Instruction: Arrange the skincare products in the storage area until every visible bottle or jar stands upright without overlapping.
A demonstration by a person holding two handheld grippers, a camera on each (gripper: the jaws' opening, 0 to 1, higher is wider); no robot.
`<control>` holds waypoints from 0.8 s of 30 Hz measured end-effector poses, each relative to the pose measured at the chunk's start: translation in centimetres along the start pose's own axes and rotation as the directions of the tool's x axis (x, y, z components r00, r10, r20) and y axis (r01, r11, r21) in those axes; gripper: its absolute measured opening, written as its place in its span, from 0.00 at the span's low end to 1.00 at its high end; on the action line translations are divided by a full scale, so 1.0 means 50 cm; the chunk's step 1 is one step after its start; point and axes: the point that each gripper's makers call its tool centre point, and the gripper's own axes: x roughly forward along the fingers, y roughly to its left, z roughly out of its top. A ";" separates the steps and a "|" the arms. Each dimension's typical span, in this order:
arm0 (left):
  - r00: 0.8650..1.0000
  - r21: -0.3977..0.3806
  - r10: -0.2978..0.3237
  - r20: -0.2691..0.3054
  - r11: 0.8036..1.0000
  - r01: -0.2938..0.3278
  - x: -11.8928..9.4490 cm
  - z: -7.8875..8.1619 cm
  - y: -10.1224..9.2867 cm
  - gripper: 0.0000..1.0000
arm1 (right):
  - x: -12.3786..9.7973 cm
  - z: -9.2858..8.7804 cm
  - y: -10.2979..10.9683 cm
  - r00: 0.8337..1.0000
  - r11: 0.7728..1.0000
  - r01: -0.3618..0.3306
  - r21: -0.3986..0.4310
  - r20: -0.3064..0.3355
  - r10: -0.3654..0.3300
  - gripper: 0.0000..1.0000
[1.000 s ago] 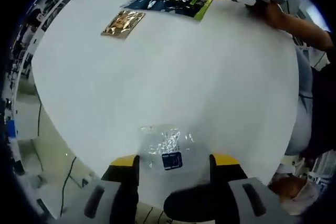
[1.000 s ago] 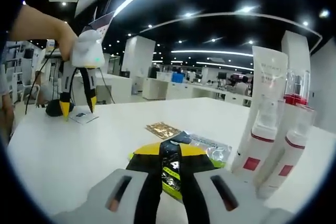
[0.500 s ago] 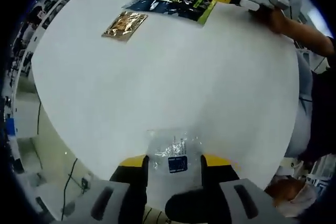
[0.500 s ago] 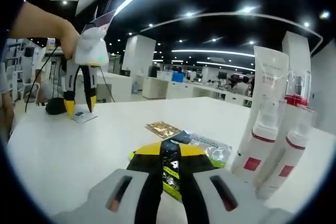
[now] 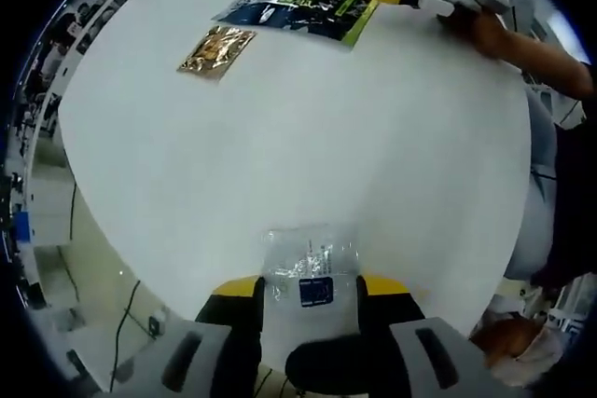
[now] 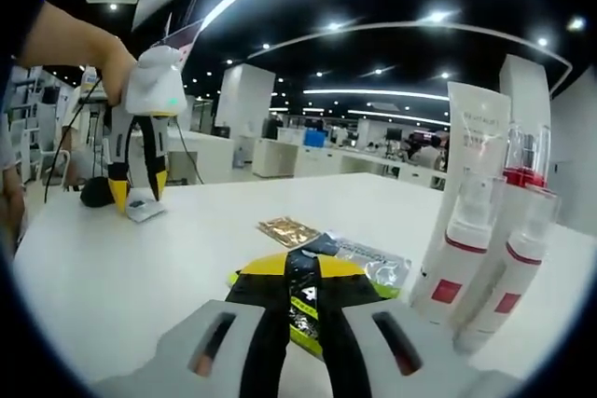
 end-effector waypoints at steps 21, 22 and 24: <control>0.990 0.282 0.098 0.104 0.952 -0.124 -0.022 0.177 0.007 0.41 | -0.003 -0.007 -0.002 1.000 1.000 0.012 0.012 -0.022 -0.012 0.06; 0.989 0.290 0.096 0.110 0.949 -0.125 -0.022 0.182 0.005 0.41 | -0.003 -0.007 -0.002 1.000 1.000 0.012 0.017 -0.023 -0.012 0.06; 0.989 0.307 0.094 0.115 0.943 -0.125 -0.021 0.196 0.006 0.41 | -0.005 -0.004 -0.004 1.000 1.000 0.014 0.024 -0.014 -0.013 0.07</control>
